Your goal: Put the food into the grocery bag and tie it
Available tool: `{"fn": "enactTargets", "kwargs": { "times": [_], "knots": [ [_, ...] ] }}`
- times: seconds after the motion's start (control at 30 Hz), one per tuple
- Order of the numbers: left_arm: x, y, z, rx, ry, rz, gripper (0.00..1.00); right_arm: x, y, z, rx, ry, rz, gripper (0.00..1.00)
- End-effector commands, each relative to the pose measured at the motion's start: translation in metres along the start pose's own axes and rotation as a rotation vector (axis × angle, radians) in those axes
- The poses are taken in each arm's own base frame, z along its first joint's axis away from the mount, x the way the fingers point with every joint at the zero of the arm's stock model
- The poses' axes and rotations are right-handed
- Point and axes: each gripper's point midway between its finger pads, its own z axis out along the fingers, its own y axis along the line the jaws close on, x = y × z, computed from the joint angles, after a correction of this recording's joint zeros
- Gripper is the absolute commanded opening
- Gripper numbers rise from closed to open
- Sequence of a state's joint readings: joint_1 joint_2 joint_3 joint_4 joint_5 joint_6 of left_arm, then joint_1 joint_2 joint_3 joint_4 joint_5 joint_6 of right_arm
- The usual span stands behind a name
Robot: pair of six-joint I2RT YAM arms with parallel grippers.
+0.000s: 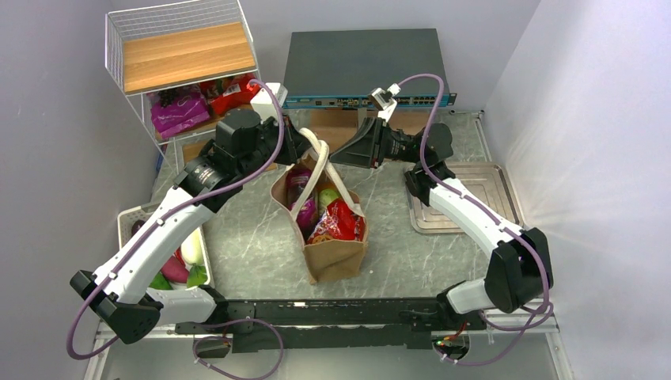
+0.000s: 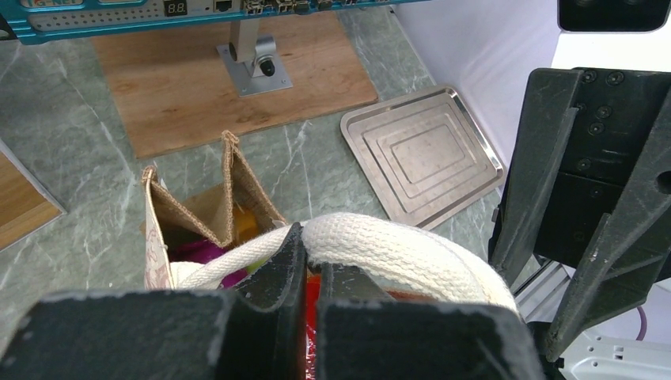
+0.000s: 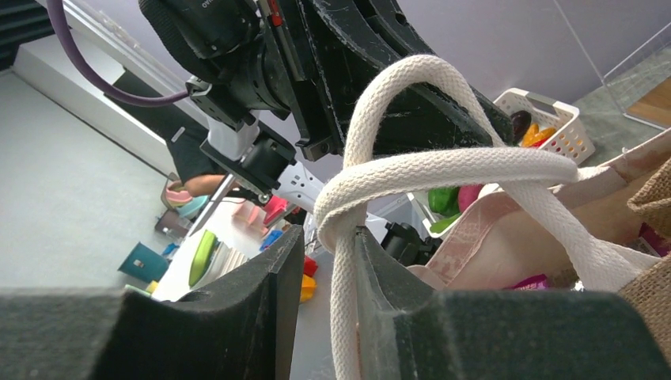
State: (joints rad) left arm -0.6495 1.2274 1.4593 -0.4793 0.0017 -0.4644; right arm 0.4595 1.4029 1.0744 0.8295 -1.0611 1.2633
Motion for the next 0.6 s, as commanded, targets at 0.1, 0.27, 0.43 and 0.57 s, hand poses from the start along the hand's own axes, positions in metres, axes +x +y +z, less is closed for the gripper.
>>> {"fn": "enactTargets", "kwargs": {
  "times": [0.1, 0.27, 0.43, 0.57],
  "knots": [
    [-0.0595, -0.0280, -0.0234, 0.091, -0.193, -0.005, 0.00, -0.0083, 0.0218, -0.0025, -0.022, 0.014, -0.109, 0.32],
    [-0.0596, -0.0281, -0.0229, 0.091, -0.192, -0.003, 0.00, -0.0079, 0.0199, -0.0026, -0.017, 0.013, -0.104, 0.32],
    [-0.0595, -0.0282, -0.0228, 0.091, -0.191, -0.003, 0.00, -0.0074, 0.0198, -0.0032, -0.016, 0.013, -0.104, 0.33],
    [-0.0598, -0.0281, -0.0223, 0.090, -0.190, -0.003, 0.00, -0.0076, 0.0192, -0.0044, -0.015, 0.012, -0.106, 0.33]
  ]
}}
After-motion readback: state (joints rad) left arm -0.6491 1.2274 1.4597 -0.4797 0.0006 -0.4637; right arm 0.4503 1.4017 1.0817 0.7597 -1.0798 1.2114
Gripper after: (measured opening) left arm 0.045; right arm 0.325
